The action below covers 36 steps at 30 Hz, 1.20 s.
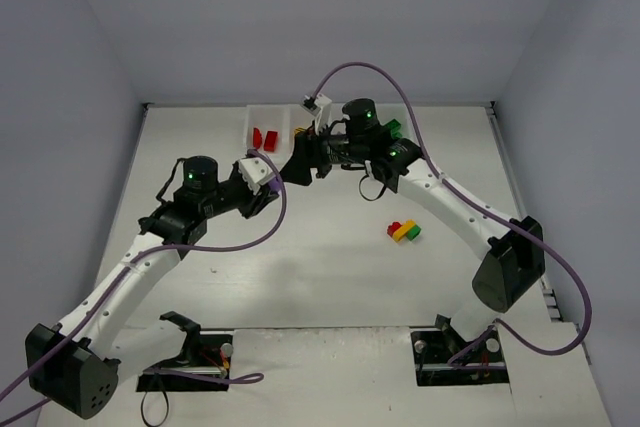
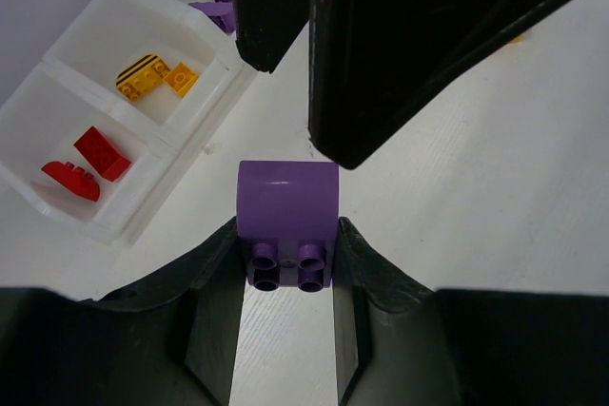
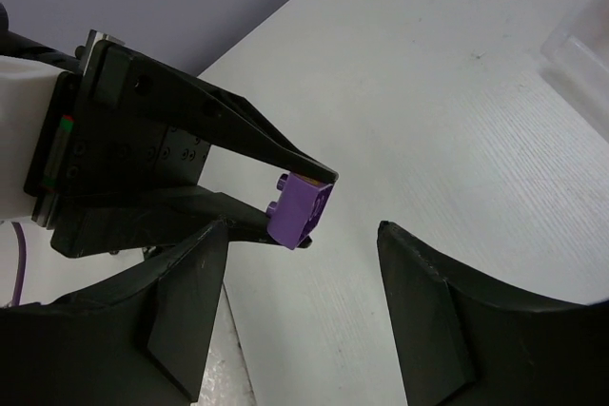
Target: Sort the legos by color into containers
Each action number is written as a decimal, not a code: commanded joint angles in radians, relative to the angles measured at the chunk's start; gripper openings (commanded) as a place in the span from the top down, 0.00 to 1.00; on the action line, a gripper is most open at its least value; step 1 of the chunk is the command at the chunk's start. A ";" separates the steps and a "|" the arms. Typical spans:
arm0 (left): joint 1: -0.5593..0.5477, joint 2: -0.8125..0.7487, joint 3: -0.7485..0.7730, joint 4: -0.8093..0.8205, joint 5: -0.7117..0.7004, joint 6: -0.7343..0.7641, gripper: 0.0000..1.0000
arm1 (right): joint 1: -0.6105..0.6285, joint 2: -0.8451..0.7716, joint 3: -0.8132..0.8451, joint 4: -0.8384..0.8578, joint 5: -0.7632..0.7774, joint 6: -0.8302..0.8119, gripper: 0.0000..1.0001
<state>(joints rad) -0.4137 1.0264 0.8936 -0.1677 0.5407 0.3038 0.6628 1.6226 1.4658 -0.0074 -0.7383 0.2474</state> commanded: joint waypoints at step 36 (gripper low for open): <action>-0.068 0.006 -0.022 0.151 -0.205 -0.188 0.28 | -0.055 0.085 -0.006 0.083 0.200 -0.057 1.00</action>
<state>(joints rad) -0.4805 1.0634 0.8780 -0.0883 0.3836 0.2096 0.6754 1.7069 1.4467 0.0330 -0.6350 0.2531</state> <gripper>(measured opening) 0.712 0.182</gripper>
